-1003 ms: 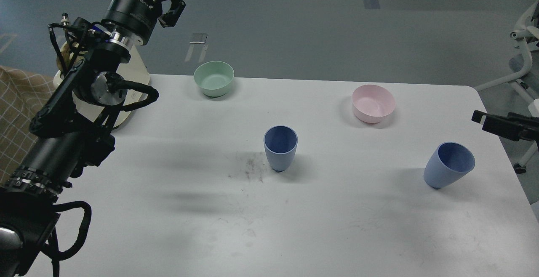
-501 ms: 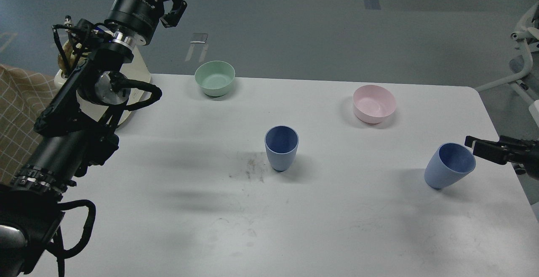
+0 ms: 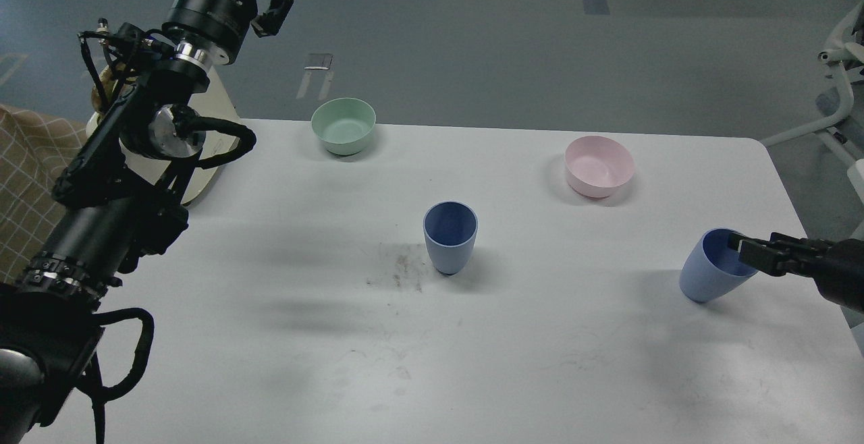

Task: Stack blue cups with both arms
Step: 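Reach the right hand to the other blue cup and grasp it, then lift the cup and lower it into the centered blue cup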

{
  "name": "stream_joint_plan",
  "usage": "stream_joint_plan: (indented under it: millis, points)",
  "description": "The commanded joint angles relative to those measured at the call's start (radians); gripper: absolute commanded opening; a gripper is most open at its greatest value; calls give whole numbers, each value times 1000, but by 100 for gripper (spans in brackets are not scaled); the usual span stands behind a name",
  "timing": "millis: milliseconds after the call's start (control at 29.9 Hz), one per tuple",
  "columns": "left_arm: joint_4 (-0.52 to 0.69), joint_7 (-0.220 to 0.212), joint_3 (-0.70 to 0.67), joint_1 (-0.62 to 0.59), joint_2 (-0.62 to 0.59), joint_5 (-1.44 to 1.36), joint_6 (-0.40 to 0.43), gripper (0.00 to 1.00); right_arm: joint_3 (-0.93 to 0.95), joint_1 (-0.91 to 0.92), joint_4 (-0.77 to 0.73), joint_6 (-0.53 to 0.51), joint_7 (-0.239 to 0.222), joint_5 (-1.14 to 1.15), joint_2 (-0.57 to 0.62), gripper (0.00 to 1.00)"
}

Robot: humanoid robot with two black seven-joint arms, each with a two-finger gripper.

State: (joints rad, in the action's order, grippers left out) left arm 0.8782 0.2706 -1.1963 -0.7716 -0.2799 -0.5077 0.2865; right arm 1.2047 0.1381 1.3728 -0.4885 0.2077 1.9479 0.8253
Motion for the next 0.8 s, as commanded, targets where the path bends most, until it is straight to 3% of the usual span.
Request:
stream_joint_plan:
  millis: [0, 100, 167, 201, 301, 568, 769]
  points:
    - [-2, -1, 1, 0, -4, -2, -1, 98, -5, 0, 9, 0, -22, 2, -2, 59]
    - [-2, -1, 1, 0, -5, 0, -1, 98, -7, 0, 11, 0, -24, 3, 0, 50]
    - [-2, -1, 1, 0, -5, 0, -1, 98, -8, 0, 11, 0, -24, 3, 1, 33]
    - [-2, 1, 0, 0, -5, 0, -1, 98, -10, -2, 11, 0, -24, 3, 5, 18]
    - [-2, 1, -2, 2, -4, 0, -1, 98, -11, -5, 12, 0, -22, 14, 6, 2]
    - [-2, 1, -2, -1, -22, 0, -1, 98, -7, -2, 22, 0, -4, 14, 3, 0]
    - [-2, 1, 4, -5, -45, 1, 0, 98, 126, 9, 61, 0, 50, 5, 11, 0]
